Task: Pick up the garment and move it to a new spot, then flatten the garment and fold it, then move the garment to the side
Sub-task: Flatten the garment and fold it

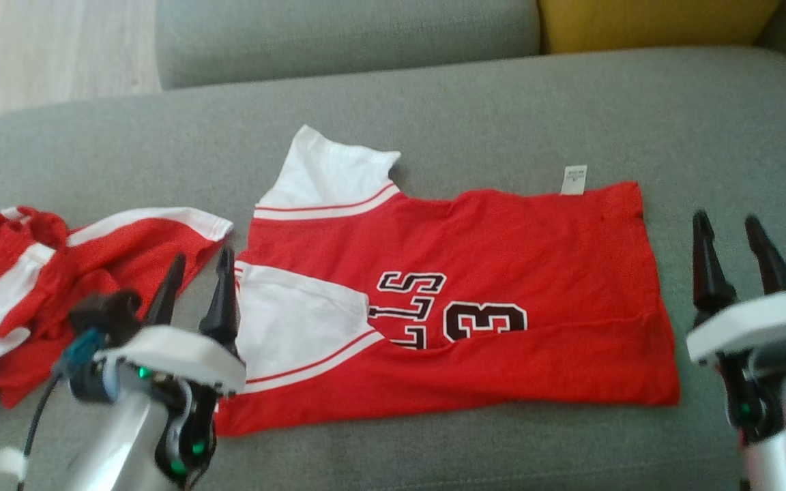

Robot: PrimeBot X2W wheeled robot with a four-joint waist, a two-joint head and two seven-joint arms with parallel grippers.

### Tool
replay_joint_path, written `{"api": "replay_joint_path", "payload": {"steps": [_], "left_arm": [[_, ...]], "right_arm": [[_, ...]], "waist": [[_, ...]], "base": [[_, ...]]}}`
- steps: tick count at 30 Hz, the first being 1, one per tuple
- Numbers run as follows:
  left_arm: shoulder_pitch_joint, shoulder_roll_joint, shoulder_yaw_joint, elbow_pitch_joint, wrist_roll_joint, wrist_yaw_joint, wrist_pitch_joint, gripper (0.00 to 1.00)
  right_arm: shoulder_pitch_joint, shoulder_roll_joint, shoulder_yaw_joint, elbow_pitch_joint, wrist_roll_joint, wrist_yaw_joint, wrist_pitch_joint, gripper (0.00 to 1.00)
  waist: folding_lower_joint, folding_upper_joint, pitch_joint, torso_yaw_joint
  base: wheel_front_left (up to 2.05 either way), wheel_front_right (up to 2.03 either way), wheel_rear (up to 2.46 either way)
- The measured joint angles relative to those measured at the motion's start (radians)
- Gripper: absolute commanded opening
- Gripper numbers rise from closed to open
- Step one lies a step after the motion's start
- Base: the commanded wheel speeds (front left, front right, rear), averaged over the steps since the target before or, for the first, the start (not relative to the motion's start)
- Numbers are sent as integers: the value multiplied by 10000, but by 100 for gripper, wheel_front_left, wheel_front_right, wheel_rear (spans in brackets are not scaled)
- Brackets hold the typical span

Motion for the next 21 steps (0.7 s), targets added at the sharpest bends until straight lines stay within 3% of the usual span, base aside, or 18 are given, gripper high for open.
{"api": "replay_joint_path", "payload": {"steps": [5, 14, 21], "left_arm": [[-1385, 142, -387, 663, 322, -416, 667, 100], [-5333, 738, -1057, 2700, 570, -1977, 3501, 100], [-7446, 1465, -1438, 4355, 594, -2527, 5189, 100]], "right_arm": [[-998, 2, 267, 395, -441, 0, -255, 100], [-2708, 151, 581, 903, -1225, 0, -236, 100], [-3525, 291, 1430, 1078, -1243, 0, -228, 100]], "waist": [[0, 0, 565, -143], [1, 0, 1904, -645], [3, -1, 2696, -1483]], "base": [[0, 0, 0], [0, 0, 0], [0, 0, 0]]}}
